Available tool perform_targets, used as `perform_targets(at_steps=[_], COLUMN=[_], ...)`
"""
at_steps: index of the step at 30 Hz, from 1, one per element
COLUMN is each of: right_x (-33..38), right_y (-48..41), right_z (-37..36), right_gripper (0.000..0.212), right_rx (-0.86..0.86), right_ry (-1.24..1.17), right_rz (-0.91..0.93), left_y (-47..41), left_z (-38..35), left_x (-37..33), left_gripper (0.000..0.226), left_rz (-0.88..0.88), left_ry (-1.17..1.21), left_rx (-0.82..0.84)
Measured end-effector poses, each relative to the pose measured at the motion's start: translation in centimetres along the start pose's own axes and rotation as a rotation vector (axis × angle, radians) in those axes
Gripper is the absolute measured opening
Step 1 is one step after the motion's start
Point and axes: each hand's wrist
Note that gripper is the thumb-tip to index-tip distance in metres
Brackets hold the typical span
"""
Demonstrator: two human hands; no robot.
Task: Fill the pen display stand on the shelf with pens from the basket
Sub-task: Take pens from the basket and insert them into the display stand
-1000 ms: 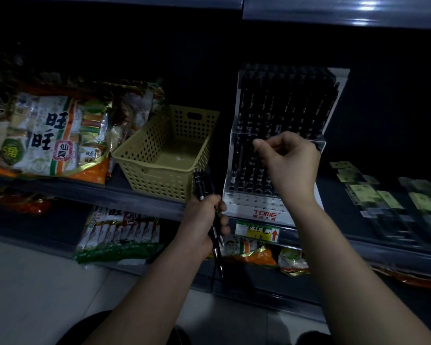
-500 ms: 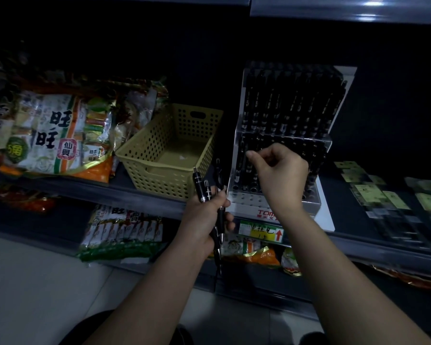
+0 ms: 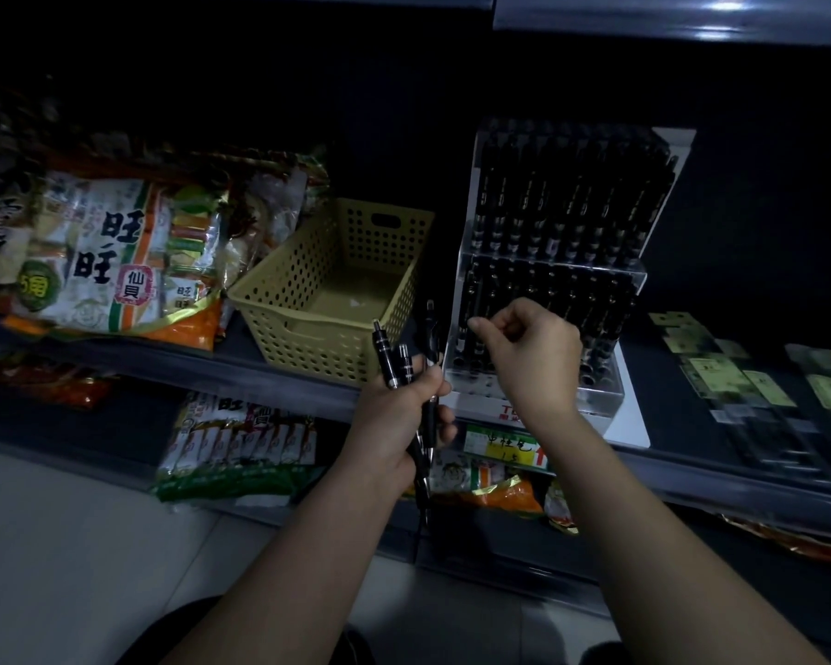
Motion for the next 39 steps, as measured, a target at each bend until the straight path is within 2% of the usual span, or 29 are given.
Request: perform_targets(at_steps=[4,6,10,11,13,16,20,24,27,31,35,39], right_x=[0.2,1.0,2.7,2.5,1.9,1.5,1.9,2.1,1.9,1.4,0.9,0.6], right_y=[0.1,0.1,-0.8,-1.0,-1.3,-1.4,-1.2,-1.4,-1.6,-2.1,-2.5,-2.2], right_z=[0.5,1.1,2.9,3.3,3.9,4.6,4.8,5.1,5.4,6.0,6.1,5.5], right_gripper=[0.037,0.042,0.035,0.026,0.007,0.006,0.018,0.018,0.017,0.020,0.022,0.020], right_rx=[-0.007,0.028,0.468,0.573,0.658,0.636,0.570,0.492,0.472,0.287,0.078,-0.077], right_ry=[-0.084,-0.217,-0.595,-0.654,-0.723,-0.783,-0.644,-0.590,-0.535,-0.531,-0.465,-0.293], right_rz=[-0.003,-0.031,-0.197,-0.224,-0.253,-0.266,-0.211,-0.209,-0.206,-0.249,-0.183,-0.089], left_y=[0.2,0.4,0.9,1.0,1.2,1.3,1.2,1.0,0.9,0.4,0.0,0.2], left_z=[-0.1,-0.2,-0.8,-0.8,-0.9,-1.1,-1.7,-2.1,-2.3,-2.0,-1.3,-1.5], left_x=[-0.1,-0.2,-0.4,-0.4,-0.4,-0.2,0.2,0.6,0.8,1.2,1.3,0.8], left_gripper=[0.020,0.012,0.007,0.008,0.011,0.014,0.007,0.004,0.007,0.020,0.039,0.033], left_rz=[-0.029,-0.040,-0.045,-0.044,-0.030,-0.020,-0.095,-0.128,-0.086,0.024,0.081,0.161], left_ry=[0.017,0.033,0.054,0.053,0.039,-0.020,-0.044,-0.036,-0.006,-0.050,-0.189,-0.156], left_rx=[0.057,0.110,0.200,0.221,0.259,0.257,0.193,0.142,0.141,0.045,-0.008,0.010])
Point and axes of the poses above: each hand's wrist, its own y-axis away from the middle knuckle, its own z-axis out of the back of the hand, x = y × z, and after that the axes turned 6 degrees about y, right-handed
